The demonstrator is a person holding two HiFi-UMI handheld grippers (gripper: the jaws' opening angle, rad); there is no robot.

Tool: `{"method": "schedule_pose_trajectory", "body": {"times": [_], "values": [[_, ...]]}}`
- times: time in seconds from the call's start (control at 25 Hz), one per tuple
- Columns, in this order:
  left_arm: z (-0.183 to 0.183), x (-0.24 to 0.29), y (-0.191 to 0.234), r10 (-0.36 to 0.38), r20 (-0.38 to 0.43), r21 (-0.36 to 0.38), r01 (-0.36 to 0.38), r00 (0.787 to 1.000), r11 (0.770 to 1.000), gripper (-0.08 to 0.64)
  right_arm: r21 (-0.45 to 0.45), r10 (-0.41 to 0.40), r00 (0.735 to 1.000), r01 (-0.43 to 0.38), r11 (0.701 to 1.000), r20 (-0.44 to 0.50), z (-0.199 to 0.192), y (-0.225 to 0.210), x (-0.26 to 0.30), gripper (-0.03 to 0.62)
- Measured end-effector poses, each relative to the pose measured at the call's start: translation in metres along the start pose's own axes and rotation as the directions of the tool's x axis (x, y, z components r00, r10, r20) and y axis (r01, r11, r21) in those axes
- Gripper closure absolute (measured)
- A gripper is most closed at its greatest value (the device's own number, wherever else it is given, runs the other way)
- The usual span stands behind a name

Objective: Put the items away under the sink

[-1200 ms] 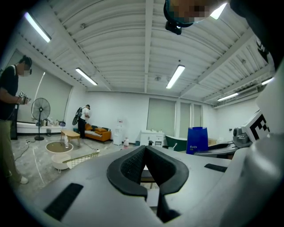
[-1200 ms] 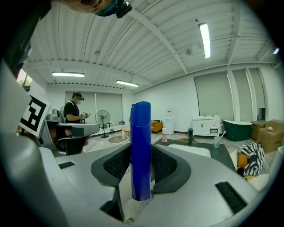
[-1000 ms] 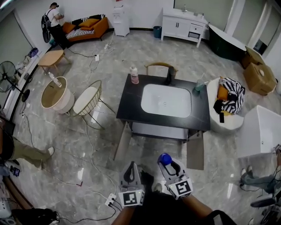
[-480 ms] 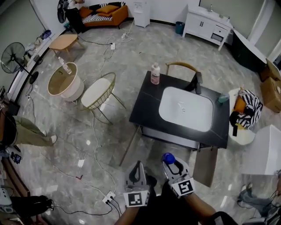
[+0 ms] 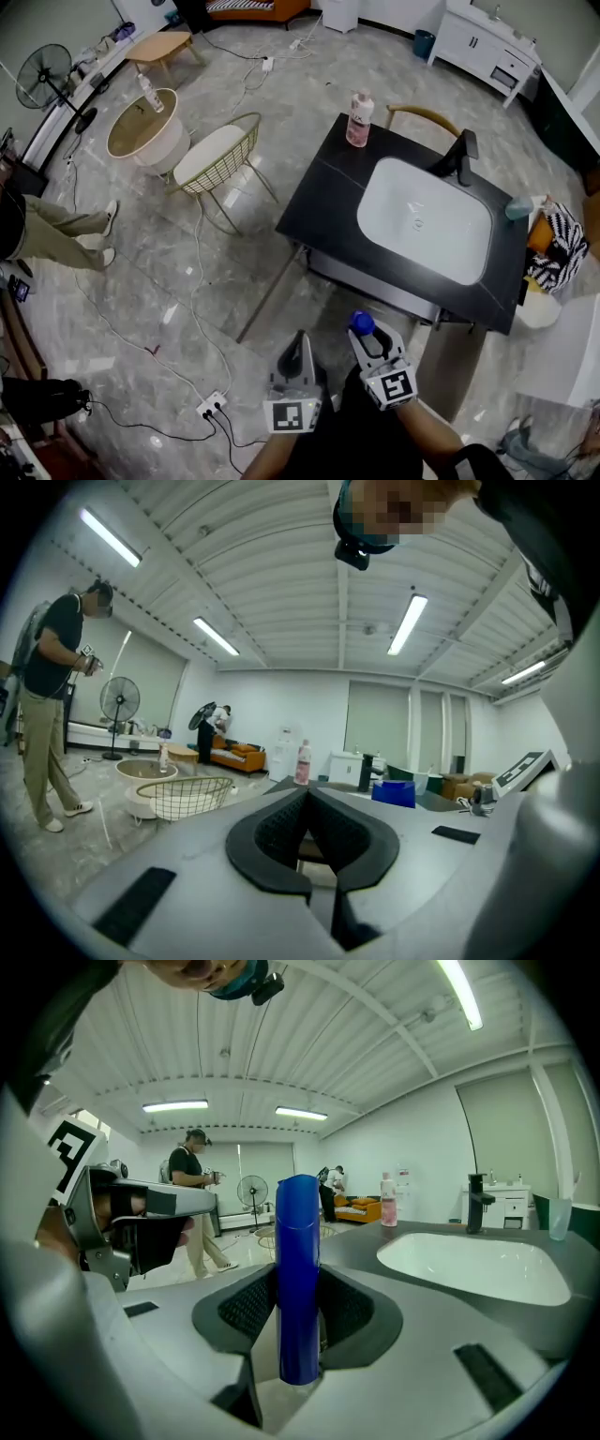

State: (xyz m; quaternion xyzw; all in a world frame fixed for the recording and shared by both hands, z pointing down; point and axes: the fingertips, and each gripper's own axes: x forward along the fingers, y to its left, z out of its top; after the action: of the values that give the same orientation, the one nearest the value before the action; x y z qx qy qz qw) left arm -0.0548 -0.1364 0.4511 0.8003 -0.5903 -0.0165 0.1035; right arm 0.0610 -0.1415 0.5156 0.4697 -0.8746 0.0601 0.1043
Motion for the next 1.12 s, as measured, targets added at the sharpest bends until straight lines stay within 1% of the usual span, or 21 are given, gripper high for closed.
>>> {"method": "schedule_pose_trajectory", "body": {"times": [0.16,0.36,0.44,0.56,0.64,0.72,0.88,1.0,1.12], "values": [[-0.048,0.019,0.004,-0.005,0.001,0.007,0.005,1.0,1.0,0.545,-0.012,0.006,1.0,-0.006,1.0,0.008,-0.046,-0.012,0.023,0.448],[-0.102,0.038,0.008,-0.019,0.027,-0.029,0.02,0.999,0.999,0.545,-0.023,0.005,0.999,-0.004,1.0,0.038,-0.098,-0.025,0.047,0.448],[-0.122,0.045,0.012,-0.018,0.034,-0.019,0.018,0.999,1.0,0.545,-0.033,0.011,0.999,-0.009,0.999,0.05,-0.119,-0.029,0.059,0.448],[-0.149,0.055,0.018,-0.011,0.042,-0.007,0.011,0.999,1.0,0.545,-0.019,0.021,0.999,-0.02,1.0,0.05,-0.152,-0.035,0.078,0.448],[-0.167,0.061,0.021,-0.008,0.048,-0.013,0.009,0.999,1.0,0.545,-0.002,0.019,0.998,-0.019,1.0,0.052,-0.175,-0.04,0.09,0.448],[-0.185,0.063,0.025,-0.003,0.046,-0.002,0.003,0.999,1.0,0.545,0.02,0.013,0.998,-0.015,1.0,0.059,-0.2,-0.043,0.102,0.448],[-0.216,0.066,0.028,-0.013,0.056,0.032,0.012,0.998,0.999,0.545,0.018,-0.001,0.997,0.0,1.0,0.071,-0.238,-0.052,0.123,0.448],[-0.229,0.065,0.027,-0.029,0.08,0.041,0.026,0.996,0.999,0.545,0.011,-0.01,0.996,0.009,1.0,0.09,-0.261,-0.059,0.135,0.448],[-0.239,0.064,0.026,-0.043,0.087,0.041,0.04,0.995,0.998,0.545,0.008,-0.024,0.996,0.024,1.0,0.089,-0.28,-0.067,0.146,0.448]]}}
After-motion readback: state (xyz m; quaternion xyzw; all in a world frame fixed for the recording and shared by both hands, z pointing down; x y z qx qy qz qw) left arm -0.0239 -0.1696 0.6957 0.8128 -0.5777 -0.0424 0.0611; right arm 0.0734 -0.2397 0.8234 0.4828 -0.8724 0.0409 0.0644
